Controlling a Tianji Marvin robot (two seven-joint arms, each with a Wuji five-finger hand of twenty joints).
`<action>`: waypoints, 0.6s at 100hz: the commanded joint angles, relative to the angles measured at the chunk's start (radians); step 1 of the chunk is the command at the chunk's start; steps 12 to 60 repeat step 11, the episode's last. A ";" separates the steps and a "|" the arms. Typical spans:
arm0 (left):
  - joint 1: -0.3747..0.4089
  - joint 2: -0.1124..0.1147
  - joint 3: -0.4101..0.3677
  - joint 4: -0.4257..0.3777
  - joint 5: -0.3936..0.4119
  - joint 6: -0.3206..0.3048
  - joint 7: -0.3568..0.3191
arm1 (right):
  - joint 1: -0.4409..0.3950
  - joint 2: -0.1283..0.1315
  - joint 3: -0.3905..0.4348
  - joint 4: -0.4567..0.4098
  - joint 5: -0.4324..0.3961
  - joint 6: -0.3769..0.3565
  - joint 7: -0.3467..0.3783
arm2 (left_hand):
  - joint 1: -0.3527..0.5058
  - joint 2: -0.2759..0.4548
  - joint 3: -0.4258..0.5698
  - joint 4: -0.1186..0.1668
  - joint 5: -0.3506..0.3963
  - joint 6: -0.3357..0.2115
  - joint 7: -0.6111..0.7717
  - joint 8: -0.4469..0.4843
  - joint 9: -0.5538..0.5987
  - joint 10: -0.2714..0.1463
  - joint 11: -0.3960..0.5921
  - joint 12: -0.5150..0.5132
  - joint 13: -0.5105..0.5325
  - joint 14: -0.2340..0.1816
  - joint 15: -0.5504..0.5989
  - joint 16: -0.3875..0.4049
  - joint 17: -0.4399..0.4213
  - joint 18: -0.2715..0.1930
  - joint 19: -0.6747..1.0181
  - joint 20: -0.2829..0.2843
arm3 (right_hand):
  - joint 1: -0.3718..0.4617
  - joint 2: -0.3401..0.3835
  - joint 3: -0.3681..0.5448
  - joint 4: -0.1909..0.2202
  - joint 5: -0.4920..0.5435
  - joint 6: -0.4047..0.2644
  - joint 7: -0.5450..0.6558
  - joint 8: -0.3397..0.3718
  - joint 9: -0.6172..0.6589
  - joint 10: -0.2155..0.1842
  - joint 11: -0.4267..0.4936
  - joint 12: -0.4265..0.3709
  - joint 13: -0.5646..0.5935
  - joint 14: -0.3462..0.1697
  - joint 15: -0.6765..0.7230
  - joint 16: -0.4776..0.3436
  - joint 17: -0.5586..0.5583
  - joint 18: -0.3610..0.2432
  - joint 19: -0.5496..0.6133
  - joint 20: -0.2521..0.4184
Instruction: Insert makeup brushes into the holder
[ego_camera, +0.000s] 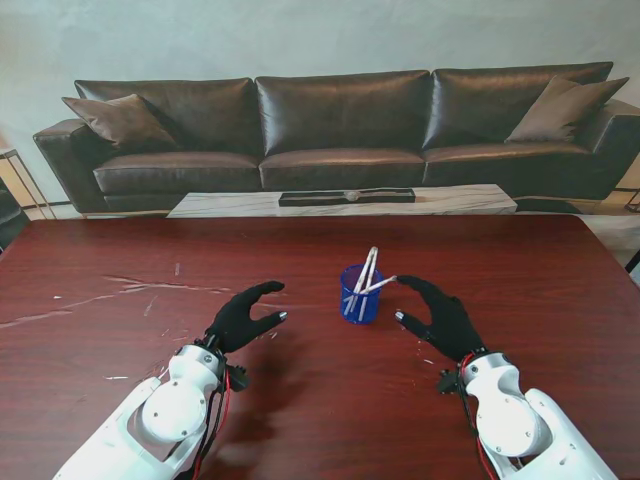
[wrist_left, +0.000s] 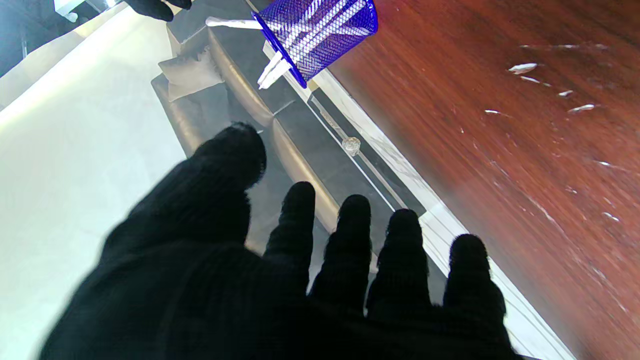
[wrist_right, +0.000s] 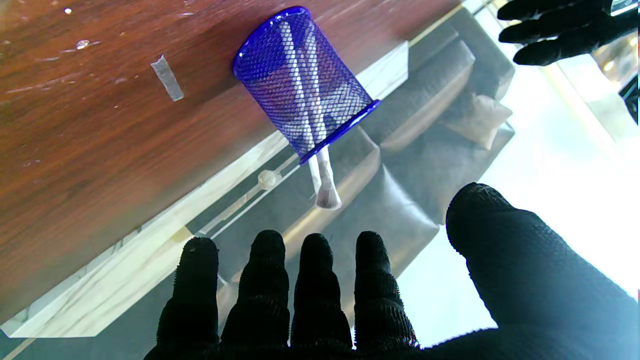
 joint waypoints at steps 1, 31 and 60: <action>0.002 0.002 -0.001 0.000 0.003 -0.006 0.004 | -0.011 -0.004 -0.001 -0.011 -0.003 0.004 -0.001 | 0.004 -0.017 0.018 -0.015 -0.007 -0.025 -0.003 -0.009 -0.003 -0.048 -0.018 -0.009 0.006 -0.033 -0.016 -0.005 0.001 -0.018 -0.018 -0.003 | -0.036 0.012 -0.024 0.011 -0.033 0.008 -0.012 -0.003 -0.024 0.000 -0.015 -0.008 0.001 -0.006 -0.016 -0.004 -0.016 -0.008 0.013 0.018; 0.003 0.002 -0.003 -0.001 0.002 -0.008 0.003 | -0.011 -0.004 -0.002 -0.014 -0.001 0.007 0.001 | 0.004 -0.019 0.022 -0.017 -0.006 -0.026 -0.002 -0.009 -0.004 -0.048 -0.018 -0.009 0.004 -0.033 -0.016 -0.006 0.001 -0.022 -0.027 0.000 | -0.036 0.014 -0.027 0.012 -0.032 0.008 -0.012 -0.002 -0.024 0.000 -0.015 -0.008 0.002 -0.008 -0.016 -0.003 -0.015 -0.008 0.013 0.021; 0.003 0.002 -0.003 -0.001 0.002 -0.008 0.003 | -0.011 -0.004 -0.002 -0.014 -0.001 0.007 0.001 | 0.004 -0.019 0.022 -0.017 -0.006 -0.026 -0.002 -0.009 -0.004 -0.048 -0.018 -0.009 0.004 -0.033 -0.016 -0.006 0.001 -0.022 -0.027 0.000 | -0.036 0.014 -0.027 0.012 -0.032 0.008 -0.012 -0.002 -0.024 0.000 -0.015 -0.008 0.002 -0.008 -0.016 -0.003 -0.015 -0.008 0.013 0.021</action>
